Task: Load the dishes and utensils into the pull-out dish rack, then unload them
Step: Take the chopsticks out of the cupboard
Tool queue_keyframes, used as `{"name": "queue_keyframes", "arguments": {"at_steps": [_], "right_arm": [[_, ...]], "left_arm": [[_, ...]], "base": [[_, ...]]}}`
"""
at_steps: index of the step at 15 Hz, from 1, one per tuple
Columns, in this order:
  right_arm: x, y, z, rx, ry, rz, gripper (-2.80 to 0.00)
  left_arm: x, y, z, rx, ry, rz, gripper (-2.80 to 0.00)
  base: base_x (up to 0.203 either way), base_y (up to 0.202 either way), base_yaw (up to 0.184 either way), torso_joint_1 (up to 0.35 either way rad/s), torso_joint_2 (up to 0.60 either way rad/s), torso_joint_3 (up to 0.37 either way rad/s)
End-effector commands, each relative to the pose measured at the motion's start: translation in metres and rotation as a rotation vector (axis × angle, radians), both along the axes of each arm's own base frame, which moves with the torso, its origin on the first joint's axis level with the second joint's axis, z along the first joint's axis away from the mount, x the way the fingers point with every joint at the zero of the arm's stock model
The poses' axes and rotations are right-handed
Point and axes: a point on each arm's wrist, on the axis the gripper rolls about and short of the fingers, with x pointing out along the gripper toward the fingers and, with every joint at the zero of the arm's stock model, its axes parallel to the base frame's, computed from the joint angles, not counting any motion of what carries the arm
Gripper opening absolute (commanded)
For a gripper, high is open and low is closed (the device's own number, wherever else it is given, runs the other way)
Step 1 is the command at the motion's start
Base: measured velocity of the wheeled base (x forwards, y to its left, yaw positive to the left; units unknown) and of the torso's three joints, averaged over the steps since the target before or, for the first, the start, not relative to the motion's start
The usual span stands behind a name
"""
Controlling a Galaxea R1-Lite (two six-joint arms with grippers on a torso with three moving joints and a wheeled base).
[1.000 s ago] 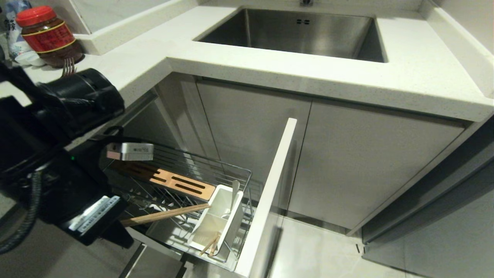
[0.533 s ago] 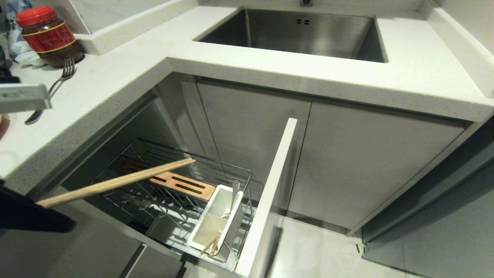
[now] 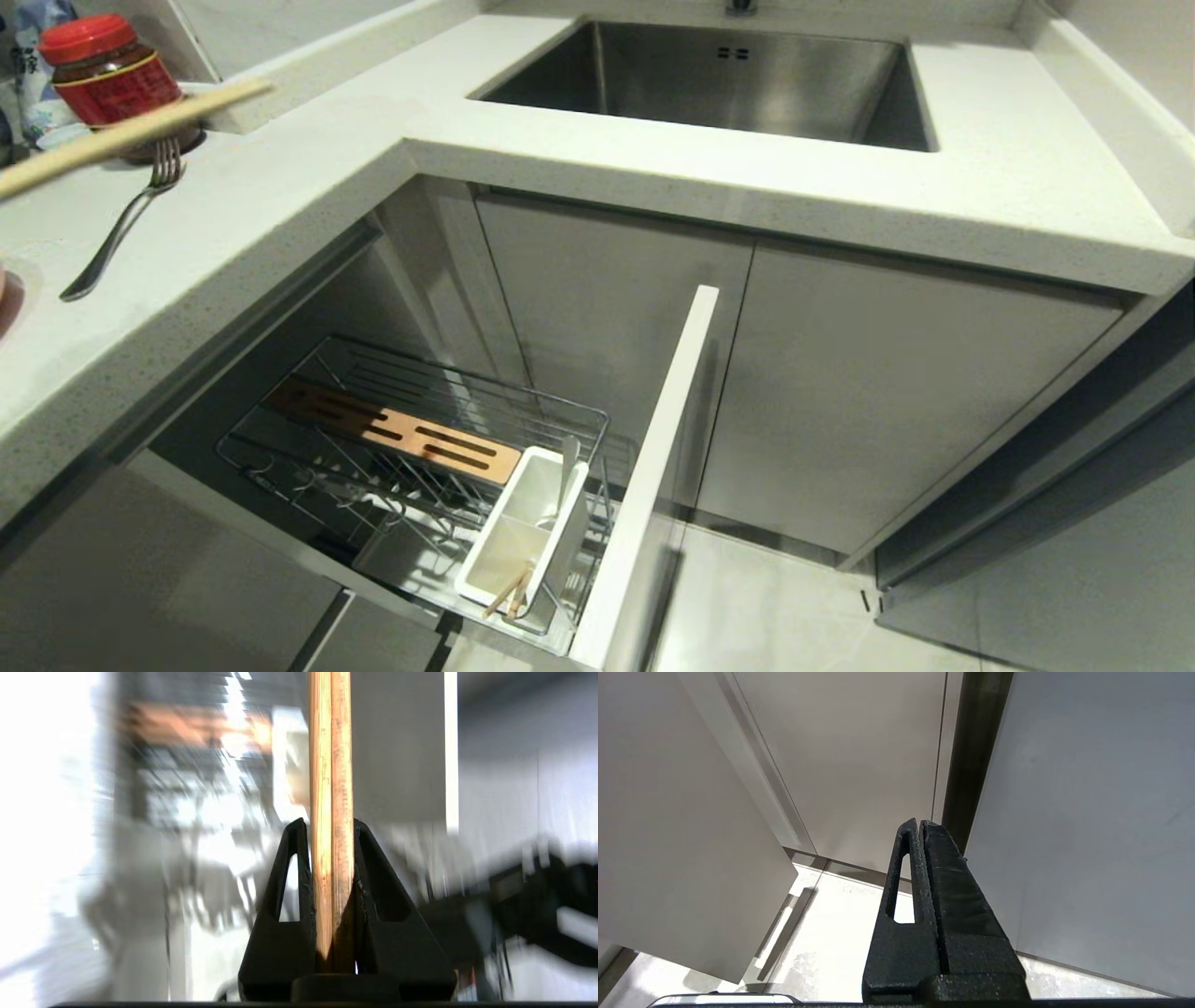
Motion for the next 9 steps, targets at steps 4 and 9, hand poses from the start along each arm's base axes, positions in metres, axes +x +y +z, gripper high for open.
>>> {"name": "queue_keyframes", "arguments": {"at_steps": [4,9], "right_arm": [[0.002,0.000,-0.007,0.000,0.027,0.000,-2.80],[0.002,0.000,-0.007,0.000,0.026,0.001,-2.80]], "left_arm": [[-0.035,0.010,0.011,-0.040,-0.204,0.367,-2.80],[-0.033,0.006,0.008,-0.063,-0.224,0.857,-2.80]], "base": [[0.000,0.000,0.000,0.000,0.00,0.000],[0.000,0.000,0.000,0.000,0.00,0.000]]}}
